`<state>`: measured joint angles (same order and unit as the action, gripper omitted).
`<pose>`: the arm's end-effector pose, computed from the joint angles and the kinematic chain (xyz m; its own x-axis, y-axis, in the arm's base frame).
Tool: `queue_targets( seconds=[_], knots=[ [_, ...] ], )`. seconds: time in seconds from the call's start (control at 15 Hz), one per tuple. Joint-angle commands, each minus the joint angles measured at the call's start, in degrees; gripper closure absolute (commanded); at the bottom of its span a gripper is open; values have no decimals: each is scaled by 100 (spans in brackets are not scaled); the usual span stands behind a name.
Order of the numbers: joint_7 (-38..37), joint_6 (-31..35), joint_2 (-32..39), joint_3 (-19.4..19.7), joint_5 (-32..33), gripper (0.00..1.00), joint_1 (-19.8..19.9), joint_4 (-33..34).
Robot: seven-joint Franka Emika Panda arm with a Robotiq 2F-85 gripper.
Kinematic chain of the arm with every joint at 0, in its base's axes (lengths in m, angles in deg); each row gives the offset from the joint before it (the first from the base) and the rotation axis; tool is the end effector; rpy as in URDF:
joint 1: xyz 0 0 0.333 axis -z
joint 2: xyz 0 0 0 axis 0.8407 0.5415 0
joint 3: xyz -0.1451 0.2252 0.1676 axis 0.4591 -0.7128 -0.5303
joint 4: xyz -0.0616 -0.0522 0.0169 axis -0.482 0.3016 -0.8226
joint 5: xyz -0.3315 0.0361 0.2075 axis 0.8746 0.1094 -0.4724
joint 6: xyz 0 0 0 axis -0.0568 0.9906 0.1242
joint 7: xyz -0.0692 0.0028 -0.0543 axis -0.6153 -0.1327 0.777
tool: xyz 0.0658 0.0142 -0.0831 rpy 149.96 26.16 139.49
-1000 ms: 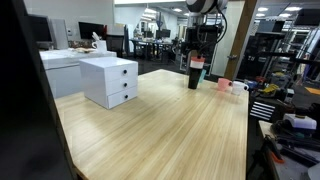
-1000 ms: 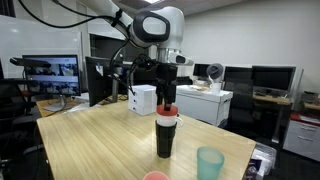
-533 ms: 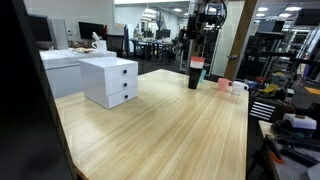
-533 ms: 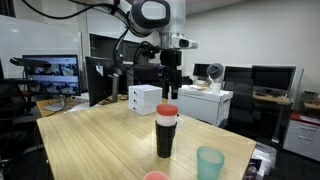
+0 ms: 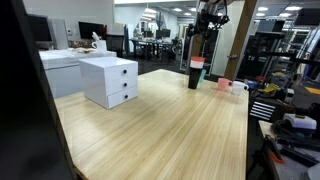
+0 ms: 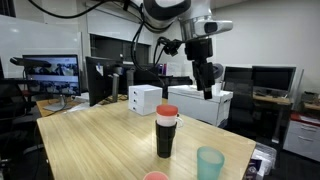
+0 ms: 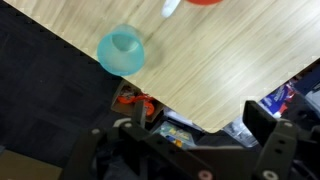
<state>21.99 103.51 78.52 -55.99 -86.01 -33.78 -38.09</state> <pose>0.5169 -0.4436 0.4500 0.5068 -0.8289 0.2368 -0.8409 -0.5358 -0.0757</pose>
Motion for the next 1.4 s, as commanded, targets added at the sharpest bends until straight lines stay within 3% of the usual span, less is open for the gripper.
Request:
queue_targets(
  seconds=[0.0,0.6,1.33],
  knots=[
    [-638,73,489,185,-68,0,215,309],
    [-1722,-1,1186,565,127,0,327,332],
    [-1764,-150,1485,525,3,0,423,348]
  ],
)
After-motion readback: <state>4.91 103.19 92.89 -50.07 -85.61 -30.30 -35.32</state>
